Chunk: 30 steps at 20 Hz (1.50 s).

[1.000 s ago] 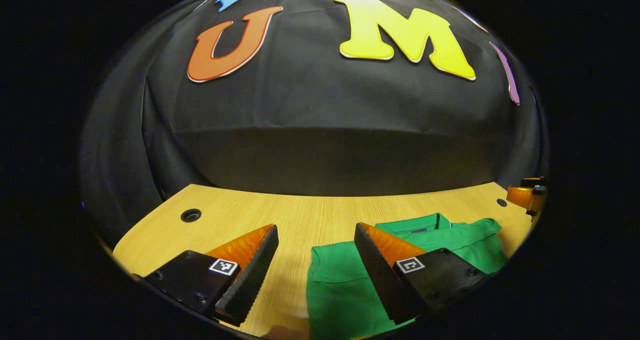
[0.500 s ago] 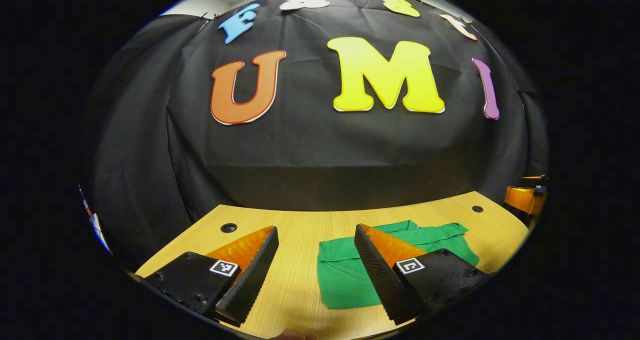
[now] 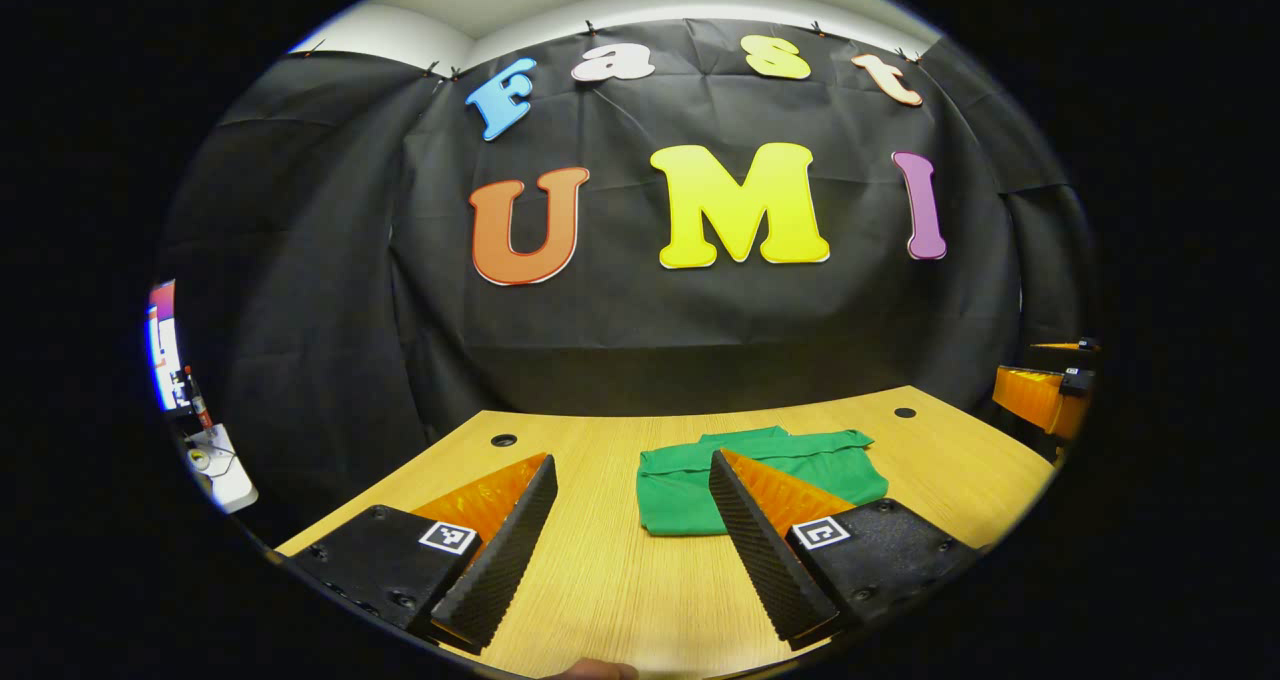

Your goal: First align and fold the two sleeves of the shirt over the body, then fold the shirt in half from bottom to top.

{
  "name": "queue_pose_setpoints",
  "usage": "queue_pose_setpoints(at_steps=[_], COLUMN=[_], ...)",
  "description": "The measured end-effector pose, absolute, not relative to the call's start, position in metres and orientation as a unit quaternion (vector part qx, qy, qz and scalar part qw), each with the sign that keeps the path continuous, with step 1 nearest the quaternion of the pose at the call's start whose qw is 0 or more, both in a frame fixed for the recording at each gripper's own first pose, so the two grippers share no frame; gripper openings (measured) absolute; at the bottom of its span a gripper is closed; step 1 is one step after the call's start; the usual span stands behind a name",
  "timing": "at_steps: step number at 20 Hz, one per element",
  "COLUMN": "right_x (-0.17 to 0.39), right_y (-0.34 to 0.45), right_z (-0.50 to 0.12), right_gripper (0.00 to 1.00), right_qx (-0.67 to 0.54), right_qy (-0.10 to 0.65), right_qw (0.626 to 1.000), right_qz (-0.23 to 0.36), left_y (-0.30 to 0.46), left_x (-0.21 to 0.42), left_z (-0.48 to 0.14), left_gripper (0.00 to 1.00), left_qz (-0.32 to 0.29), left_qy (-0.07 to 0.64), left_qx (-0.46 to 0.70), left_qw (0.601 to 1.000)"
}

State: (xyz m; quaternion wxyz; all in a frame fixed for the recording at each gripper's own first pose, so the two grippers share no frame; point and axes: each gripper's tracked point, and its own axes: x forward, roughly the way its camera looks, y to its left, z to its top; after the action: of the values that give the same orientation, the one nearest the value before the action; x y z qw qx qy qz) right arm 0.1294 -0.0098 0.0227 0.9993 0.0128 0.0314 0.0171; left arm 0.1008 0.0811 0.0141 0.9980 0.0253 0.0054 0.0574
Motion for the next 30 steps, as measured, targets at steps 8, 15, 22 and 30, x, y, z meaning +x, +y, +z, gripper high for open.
queue_pose_setpoints(at_steps=[8, 15, 22, 30], right_x=[-0.009, -0.060, -0.055, -0.054], right_y=[0.009, 0.018, 0.017, 0.010], right_z=[0.039, 0.001, -0.009, -0.016], right_gripper=[0.95, 0.96, 0.95, 0.95], right_qx=[-0.002, -0.036, -0.003, 0.001], right_qy=[-0.030, -0.005, -0.003, 0.006], right_qw=[0.999, 0.999, 1.000, 1.000], right_qz=[0.022, 0.006, 0.009, 0.006], left_y=[0.083, 0.068, 0.066, 0.049], left_x=[-0.010, -0.035, -0.039, -0.040], left_z=[0.010, 0.002, -0.001, 0.005], left_gripper=[0.99, 0.98, 0.98, 0.99], left_qz=[0.066, 0.051, 0.059, 0.047], left_qy=[-0.033, -0.035, -0.031, -0.040], left_qx=[-0.003, 0.009, 0.009, 0.025], left_qw=[0.997, 0.998, 0.998, 0.998])
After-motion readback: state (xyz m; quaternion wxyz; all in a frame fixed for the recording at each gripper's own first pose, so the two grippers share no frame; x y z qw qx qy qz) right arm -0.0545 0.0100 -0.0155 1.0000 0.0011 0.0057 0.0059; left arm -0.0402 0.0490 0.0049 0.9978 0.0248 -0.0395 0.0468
